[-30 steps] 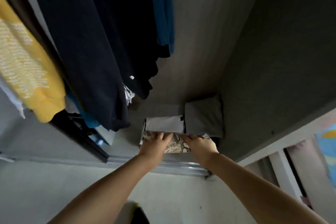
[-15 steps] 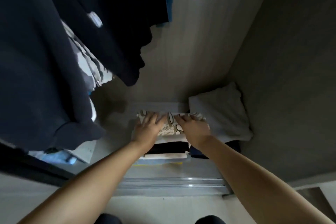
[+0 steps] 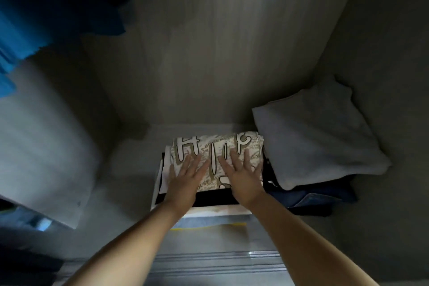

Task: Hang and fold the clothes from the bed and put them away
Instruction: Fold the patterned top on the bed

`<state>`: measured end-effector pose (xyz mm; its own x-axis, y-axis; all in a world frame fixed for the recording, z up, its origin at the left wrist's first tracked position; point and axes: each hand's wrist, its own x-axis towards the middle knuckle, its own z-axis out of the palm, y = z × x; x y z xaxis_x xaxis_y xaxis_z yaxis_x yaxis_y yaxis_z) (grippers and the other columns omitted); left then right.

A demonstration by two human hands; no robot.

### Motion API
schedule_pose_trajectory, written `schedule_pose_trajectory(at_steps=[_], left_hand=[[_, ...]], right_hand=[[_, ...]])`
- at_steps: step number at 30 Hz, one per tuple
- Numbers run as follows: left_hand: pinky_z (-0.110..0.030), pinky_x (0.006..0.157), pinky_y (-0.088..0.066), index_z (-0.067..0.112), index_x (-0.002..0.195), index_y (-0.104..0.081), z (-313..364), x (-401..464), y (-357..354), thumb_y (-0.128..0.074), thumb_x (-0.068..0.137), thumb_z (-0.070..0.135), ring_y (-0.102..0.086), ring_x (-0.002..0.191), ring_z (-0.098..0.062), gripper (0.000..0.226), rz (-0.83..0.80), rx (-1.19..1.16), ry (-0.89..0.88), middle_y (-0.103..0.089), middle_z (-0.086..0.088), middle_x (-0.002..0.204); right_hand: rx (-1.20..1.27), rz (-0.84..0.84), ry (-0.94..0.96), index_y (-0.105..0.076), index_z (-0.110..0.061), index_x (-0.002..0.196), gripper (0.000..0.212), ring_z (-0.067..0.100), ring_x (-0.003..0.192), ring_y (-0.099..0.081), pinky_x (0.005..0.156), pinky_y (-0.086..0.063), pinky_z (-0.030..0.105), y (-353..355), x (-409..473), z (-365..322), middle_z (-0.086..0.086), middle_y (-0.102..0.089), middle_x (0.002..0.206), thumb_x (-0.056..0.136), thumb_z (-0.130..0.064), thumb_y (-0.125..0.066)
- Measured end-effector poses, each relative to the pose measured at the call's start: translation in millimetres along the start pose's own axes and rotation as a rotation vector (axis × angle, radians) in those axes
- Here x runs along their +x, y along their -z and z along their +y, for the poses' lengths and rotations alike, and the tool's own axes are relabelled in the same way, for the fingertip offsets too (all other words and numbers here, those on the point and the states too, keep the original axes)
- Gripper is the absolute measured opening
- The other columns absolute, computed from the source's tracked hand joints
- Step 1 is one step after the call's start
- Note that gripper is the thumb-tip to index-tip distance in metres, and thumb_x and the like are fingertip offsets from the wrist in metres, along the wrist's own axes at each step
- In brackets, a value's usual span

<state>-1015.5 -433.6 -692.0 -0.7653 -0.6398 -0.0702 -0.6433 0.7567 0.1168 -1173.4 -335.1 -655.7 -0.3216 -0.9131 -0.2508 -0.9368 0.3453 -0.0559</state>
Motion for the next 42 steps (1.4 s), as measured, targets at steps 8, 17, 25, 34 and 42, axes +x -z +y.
schedule_pose_trajectory(at_steps=[8, 17, 25, 34, 42], left_hand=[[-0.062, 0.112, -0.001, 0.041, 0.143, 0.027, -0.5, 8.7, 13.3, -0.049, 0.080, -0.002, 0.025, 0.143, -0.019, 0.107, -0.197, 0.048, 0.011, 0.027, 0.010, 0.156], [-0.056, 0.114, -0.006, 0.030, 0.153, -0.006, 59.1, 7.7, 184.8, -0.049, 0.092, 0.046, -0.011, 0.146, -0.018, 0.076, -0.200, -0.071, -0.103, -0.017, 0.000, 0.159], [-0.038, 0.109, -0.028, 0.022, 0.151, -0.018, 127.1, -7.8, 376.1, -0.044, 0.095, 0.040, -0.034, 0.135, -0.023, 0.064, -0.064, -0.169, -0.116, -0.038, -0.003, 0.147], [-0.034, 0.098, -0.040, 0.020, 0.145, -0.034, 160.7, -57.6, 550.0, -0.044, 0.096, 0.033, -0.043, 0.127, -0.022, 0.052, 0.036, -0.222, -0.135, -0.047, -0.003, 0.140], [-0.035, 0.088, -0.046, 0.023, 0.141, -0.038, 142.4, -111.4, 601.9, -0.044, 0.096, 0.032, -0.048, 0.123, -0.022, 0.046, 0.116, -0.226, -0.129, -0.050, -0.001, 0.138]], right_hand=[[-0.028, -0.112, -0.001, 0.009, -0.034, 0.152, 0.089, 0.043, 0.140, 0.025, 0.104, 0.003, 0.074, 10.0, 5.1, 2.0, 0.003, 0.021, 0.159, 0.091, -0.006, -0.050], [-0.062, -0.248, -0.014, 0.000, -0.028, 0.154, 0.081, 0.026, 0.148, -0.004, 0.113, -0.013, 0.059, 159.4, -43.6, 9.9, 0.004, -0.004, 0.161, 0.094, -0.039, -0.053], [0.008, -0.116, -0.129, -0.030, -0.023, 0.146, 0.049, 0.030, 0.119, -0.052, 0.085, -0.047, 0.039, 341.8, -122.3, 33.3, 0.008, -0.044, 0.139, 0.099, -0.030, -0.043], [-0.024, 0.029, -0.179, -0.055, -0.019, 0.125, 0.031, 0.026, 0.102, -0.062, 0.073, -0.047, 0.033, 493.0, -204.3, 29.5, 0.006, -0.064, 0.116, 0.101, -0.028, -0.038], [0.048, 0.167, -0.168, -0.053, -0.024, 0.125, 0.030, 0.029, 0.101, -0.061, 0.073, -0.047, 0.033, 526.2, -249.2, -14.5, 0.004, -0.061, 0.117, 0.100, -0.032, -0.038]])
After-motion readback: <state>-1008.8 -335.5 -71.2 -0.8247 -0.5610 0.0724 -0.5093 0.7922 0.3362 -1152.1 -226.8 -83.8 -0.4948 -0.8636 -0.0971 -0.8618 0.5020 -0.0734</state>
